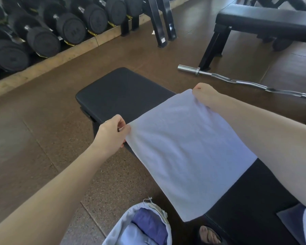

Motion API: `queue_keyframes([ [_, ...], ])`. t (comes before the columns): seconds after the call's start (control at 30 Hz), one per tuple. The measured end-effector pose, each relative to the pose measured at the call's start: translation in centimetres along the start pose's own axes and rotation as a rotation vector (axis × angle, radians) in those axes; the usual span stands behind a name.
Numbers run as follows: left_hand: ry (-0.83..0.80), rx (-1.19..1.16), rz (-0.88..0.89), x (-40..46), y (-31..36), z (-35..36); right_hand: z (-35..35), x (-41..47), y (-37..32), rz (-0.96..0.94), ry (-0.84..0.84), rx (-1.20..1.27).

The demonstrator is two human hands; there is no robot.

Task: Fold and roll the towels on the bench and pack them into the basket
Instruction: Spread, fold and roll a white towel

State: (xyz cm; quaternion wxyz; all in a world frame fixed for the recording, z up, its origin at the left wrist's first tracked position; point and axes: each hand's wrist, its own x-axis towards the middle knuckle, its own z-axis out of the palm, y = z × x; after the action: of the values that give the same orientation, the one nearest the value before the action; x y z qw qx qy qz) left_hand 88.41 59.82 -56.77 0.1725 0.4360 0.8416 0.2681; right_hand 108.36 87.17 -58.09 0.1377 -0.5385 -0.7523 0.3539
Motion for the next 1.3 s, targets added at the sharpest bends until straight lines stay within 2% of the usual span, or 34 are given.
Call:
queue_keyframes([
  [0.2,0.021,0.089,0.093,0.5,-0.3,0.8,-0.6,-0.6,-0.5,0.235,-0.167,0.351],
  [0.27,0.029,0.133,0.104,0.4,-0.4,0.9,-0.8,-0.5,-0.4,0.265,-0.199,0.377],
  [0.47,0.071,0.296,0.162,1.0,-0.6,1.0,0.3,0.7,0.5,-0.015,0.058,0.215],
  [0.63,0.064,0.240,0.125,0.7,-0.9,1.2,1.8,0.6,1.3,-0.111,0.204,0.051],
  [0.73,0.048,0.164,0.090,0.5,-0.7,1.0,2.1,0.4,1.6,-0.149,0.252,0.038],
  [0.87,-0.013,0.207,0.087,0.6,-0.3,0.1,2.3,-0.2,1.5,-0.231,0.319,0.027],
  [1.0,-0.096,0.129,0.000,0.6,0.5,-0.8,2.5,-0.9,1.2,-0.358,0.426,-0.080],
  [1.13,-0.174,0.087,-0.013,1.0,0.6,-1.3,2.9,-1.2,1.0,-0.413,0.472,-0.151],
  [1.3,-0.120,0.090,0.030,1.0,0.8,-1.5,2.9,-1.1,1.0,-0.421,0.502,-0.163],
])
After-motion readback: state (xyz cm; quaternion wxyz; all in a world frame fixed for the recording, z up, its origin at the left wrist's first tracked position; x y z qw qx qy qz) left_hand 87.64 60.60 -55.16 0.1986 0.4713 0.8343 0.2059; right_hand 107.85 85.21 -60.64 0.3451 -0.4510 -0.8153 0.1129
